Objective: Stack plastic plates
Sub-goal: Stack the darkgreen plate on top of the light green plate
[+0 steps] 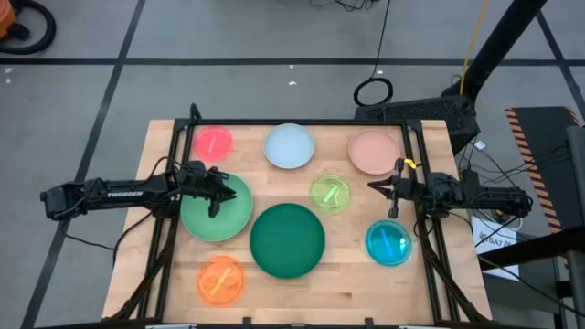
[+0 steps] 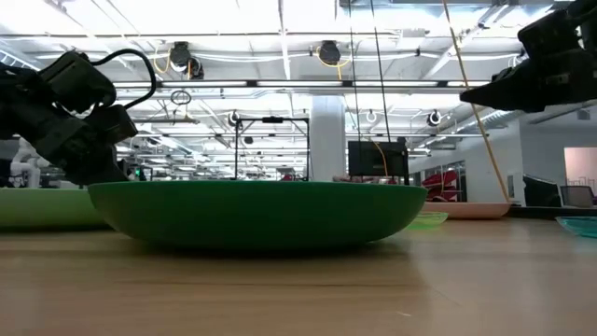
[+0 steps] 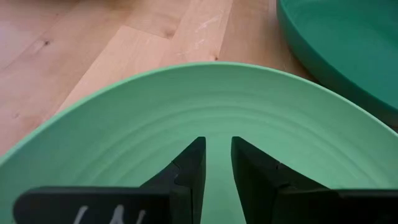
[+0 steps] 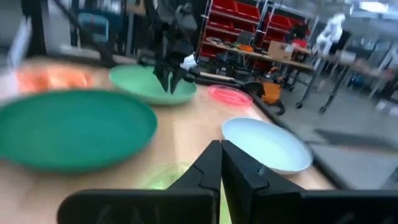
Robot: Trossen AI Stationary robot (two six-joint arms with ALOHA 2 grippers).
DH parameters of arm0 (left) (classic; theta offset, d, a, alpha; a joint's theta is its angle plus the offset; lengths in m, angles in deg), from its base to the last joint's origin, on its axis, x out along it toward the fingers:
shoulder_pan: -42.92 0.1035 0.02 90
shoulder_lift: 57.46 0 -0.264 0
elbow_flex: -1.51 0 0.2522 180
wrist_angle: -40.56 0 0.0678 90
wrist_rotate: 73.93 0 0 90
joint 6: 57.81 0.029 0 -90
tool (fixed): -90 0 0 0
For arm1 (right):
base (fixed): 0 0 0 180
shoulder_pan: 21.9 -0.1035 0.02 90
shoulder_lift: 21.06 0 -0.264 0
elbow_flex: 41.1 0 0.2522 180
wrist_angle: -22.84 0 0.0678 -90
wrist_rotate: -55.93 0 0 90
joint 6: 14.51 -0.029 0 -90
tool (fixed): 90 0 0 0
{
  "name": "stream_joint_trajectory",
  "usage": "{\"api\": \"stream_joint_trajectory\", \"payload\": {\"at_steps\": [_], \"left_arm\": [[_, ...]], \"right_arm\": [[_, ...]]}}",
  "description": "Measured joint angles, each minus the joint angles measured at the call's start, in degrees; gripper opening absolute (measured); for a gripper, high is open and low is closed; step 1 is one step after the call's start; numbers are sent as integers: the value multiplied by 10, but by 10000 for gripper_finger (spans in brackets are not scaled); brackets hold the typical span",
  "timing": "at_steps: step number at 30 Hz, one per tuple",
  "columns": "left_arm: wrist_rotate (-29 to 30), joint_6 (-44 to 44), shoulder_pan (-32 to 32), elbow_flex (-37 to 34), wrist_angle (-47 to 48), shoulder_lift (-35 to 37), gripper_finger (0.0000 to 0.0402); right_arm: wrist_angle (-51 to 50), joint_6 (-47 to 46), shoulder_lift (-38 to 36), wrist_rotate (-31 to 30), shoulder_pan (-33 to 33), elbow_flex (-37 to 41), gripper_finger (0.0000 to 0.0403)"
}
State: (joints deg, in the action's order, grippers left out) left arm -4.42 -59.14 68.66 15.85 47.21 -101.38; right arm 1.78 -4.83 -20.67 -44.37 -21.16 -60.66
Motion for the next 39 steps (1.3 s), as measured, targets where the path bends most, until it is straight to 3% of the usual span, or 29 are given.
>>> {"api": "stream_joint_trajectory", "payload": {"at_steps": [5,9,12,16,21,27,30,34,39], "left_arm": [[0,0,0,0,0,0,83],[0,0,0,0,-2,0,83],[8,-4,0,0,-27,0,83],[2,-124,-3,17,-53,0,83],[-15,-121,-14,89,-48,1,83],[-27,-60,-50,189,-41,1,83],[-57,-33,-77,232,-44,1,83],[-70,-77,-113,281,-40,1,83],[-79,-84,-143,349,28,1,83]], "right_arm": [[66,-226,3,-3,0,4,4],[101,-287,19,-2,0,3,4],[142,-299,46,-3,0,3,4],[201,-293,95,-32,0,2,4],[279,-285,164,-47,0,2,4],[397,-287,275,-47,-1,-4,4],[405,-293,329,-46,-6,-31,4],[398,-295,402,-47,-16,-87,4],[322,-294,485,-44,-17,-176,4]]}}
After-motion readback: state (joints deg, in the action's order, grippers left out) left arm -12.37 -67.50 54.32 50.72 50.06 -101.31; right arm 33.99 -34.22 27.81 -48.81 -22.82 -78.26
